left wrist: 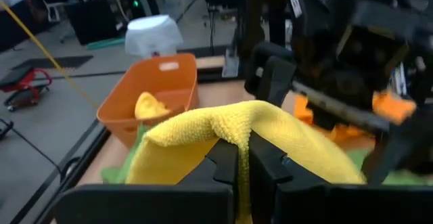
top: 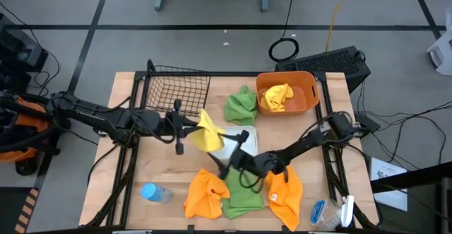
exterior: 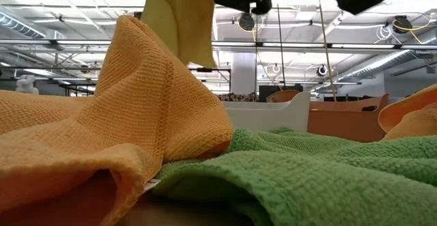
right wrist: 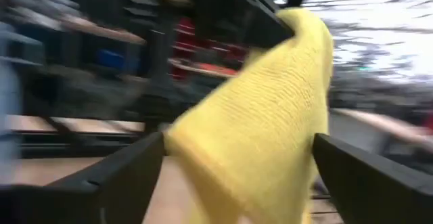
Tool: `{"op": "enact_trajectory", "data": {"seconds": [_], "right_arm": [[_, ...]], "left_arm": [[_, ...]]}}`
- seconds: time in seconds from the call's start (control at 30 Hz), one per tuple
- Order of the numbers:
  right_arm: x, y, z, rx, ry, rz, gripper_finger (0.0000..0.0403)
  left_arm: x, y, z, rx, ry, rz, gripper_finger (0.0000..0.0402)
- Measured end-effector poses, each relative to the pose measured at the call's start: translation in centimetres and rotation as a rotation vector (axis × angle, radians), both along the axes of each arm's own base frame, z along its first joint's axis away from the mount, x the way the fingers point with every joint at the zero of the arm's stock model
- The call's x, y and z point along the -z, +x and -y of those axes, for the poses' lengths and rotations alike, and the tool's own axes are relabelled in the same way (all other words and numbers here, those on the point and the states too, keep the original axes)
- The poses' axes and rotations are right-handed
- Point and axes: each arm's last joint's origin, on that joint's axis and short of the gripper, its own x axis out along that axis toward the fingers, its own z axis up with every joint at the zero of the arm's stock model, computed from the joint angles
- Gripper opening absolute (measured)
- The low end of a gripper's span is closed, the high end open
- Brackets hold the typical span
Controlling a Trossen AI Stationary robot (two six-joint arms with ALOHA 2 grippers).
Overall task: Sort microfiber towel by color & place in baskets
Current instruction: Put the yellow microfiber cloth into the orange bin
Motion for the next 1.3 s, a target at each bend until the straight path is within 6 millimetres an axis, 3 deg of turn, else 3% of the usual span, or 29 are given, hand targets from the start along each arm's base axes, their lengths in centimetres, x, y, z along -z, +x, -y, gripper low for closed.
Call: {"op": "enact_trajectory", "data": {"seconds": [0.2,0.43,0.6,0.87,1.03,1.3], "right_arm": [[-0.5,2.7,-0.9,0.156,-0.079,-0.051,0.0396],[-0.3,3.9,-1.3,0.143,-0.004,0.002,0.0353],[-0.3,4.0,-1.3,0.141,0.016,0.017,0.0253],[-0.4,3.7,-2.0,0.132,-0.005,0.003,0.0021],[-1.5,2.9,-2.7,0.203,-0.059,-0.04,0.0023],[-3.5,1.9,-3.4,0.219,-0.164,-0.103,0.0006]], "left_arm": [[-0.3,0.1,0.2,0.039,-0.018,0.033,0.0017],[-0.9,0.1,0.9,0.096,-0.033,0.095,0.0017],[-1.1,-0.2,1.9,0.18,-0.046,0.109,0.0017],[-0.7,-1.0,4.3,0.284,-0.068,0.07,0.0017],[0.0,-1.8,5.6,0.342,-0.045,-0.012,0.0017],[1.6,-2.0,5.5,0.28,0.005,-0.112,0.0017]]}}
